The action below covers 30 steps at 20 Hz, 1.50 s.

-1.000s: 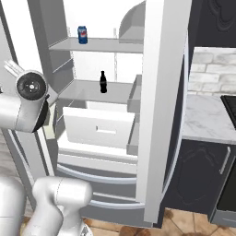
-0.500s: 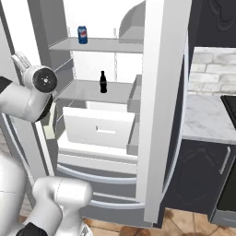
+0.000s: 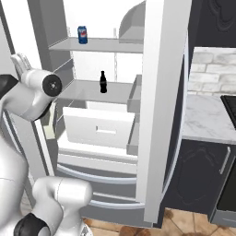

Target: Open the fridge, grab two sodas, and place both sodas inside the bowl with ice on the dining counter.

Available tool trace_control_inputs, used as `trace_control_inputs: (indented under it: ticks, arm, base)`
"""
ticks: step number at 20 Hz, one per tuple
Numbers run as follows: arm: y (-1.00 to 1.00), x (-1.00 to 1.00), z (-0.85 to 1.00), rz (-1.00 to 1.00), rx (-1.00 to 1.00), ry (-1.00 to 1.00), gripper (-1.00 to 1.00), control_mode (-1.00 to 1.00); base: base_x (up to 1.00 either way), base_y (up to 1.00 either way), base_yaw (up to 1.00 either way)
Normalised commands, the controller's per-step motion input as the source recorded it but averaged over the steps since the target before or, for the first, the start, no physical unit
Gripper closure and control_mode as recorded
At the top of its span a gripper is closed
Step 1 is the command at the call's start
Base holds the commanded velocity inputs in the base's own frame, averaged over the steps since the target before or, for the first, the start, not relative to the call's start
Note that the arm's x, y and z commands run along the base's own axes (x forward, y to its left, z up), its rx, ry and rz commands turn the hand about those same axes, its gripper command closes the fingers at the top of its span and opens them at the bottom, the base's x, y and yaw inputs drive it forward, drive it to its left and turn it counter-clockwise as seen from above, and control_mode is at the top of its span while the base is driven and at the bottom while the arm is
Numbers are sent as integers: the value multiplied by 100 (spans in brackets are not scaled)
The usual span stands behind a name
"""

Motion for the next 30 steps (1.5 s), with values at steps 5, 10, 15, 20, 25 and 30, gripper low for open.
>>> trace_control_inputs:
  ticks: [5, 10, 15, 20, 25, 30]
  arm:
    - [68, -12, -17, 10, 9, 0, -100, -100]
    - [77, -5, -7, 7, 7, 0, -100, -100]
    - [88, -1, -1, 4, 2, 1, -100, -100]
    - [80, -17, 0, 0, -2, 2, -100, -100]
    - [16, -19, -6, 0, -9, 2, -100, -100]
    - [-16, -21, -4, -2, -6, 5, -100, -100]
  base:
    - [0, 0, 0]
    - [0, 0, 0]
    - [0, 0, 0]
    - [0, 0, 0]
    - [0, 0, 0]
    - [0, 0, 0]
